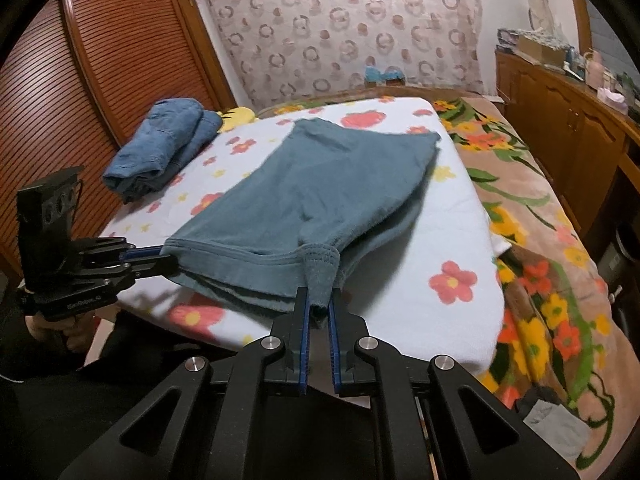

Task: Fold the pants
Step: 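Lift the hem with the right gripper and fold it over toward the waistband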

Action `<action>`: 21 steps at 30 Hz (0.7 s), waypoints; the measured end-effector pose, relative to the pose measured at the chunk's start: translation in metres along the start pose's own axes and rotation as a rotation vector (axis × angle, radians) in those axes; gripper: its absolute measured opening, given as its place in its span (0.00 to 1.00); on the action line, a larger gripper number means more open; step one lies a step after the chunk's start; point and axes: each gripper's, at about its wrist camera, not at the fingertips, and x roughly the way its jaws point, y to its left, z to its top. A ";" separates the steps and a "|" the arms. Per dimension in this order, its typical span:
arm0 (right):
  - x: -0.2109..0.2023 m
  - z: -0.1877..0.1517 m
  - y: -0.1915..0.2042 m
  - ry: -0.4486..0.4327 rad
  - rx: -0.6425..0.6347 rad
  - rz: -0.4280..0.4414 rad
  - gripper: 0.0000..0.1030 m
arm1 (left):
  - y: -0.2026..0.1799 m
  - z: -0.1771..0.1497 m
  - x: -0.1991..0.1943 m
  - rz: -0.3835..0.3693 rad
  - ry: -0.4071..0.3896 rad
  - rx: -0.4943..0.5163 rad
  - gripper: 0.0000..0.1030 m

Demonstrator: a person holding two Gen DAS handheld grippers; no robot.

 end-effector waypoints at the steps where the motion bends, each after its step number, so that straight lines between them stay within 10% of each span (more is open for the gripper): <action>1: -0.003 0.000 0.002 -0.004 -0.004 0.006 0.08 | 0.001 0.001 -0.005 -0.004 -0.008 -0.003 0.12; 21: 0.008 0.049 0.001 -0.137 -0.041 -0.052 0.08 | 0.036 0.076 0.015 0.074 -0.084 0.022 0.12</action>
